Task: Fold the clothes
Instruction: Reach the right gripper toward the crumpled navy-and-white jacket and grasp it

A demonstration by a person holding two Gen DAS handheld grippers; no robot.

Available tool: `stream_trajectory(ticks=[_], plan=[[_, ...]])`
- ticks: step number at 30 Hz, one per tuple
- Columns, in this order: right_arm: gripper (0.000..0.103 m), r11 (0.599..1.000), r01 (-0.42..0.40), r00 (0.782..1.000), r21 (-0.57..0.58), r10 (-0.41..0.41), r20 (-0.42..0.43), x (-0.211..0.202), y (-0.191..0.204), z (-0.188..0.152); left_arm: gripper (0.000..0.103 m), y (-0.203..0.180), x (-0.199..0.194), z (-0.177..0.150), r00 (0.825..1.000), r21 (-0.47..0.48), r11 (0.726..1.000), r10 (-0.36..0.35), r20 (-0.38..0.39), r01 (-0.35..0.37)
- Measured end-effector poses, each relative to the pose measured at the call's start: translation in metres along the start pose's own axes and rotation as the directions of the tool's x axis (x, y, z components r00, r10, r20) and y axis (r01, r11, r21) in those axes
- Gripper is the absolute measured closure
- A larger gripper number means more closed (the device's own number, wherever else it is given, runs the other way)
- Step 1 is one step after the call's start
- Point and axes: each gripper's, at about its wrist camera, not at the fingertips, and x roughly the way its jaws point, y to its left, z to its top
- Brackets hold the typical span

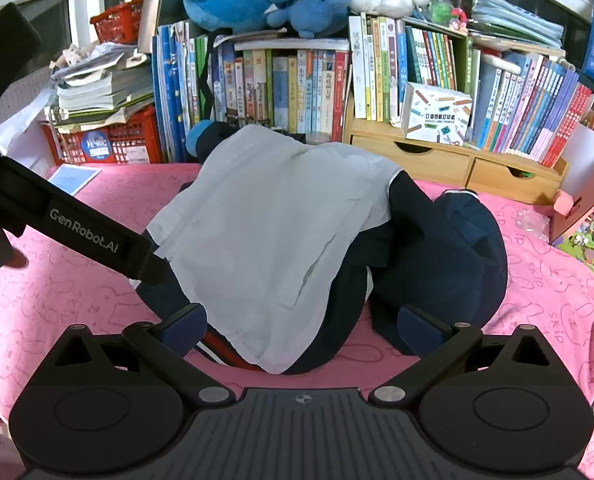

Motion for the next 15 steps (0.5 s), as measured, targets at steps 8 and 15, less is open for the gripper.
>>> stream_trajectory(ticks=[8,15], plan=[[0.000,0.999,-0.024,1.000,0.024,0.024,-0.003,-0.0001,0.0023,0.0019,0.000,0.0052,0.0021,-0.0014,1.000,-0.010,1.000,-0.003,-0.005,0.003],[0.000,1.000,-0.021,0.999,0.018,0.021,-0.039,0.0072,0.0081,-0.0013,0.000,0.0081,0.0039,-0.0024,1.000,-0.019,1.000,0.001,-0.016,-0.001]])
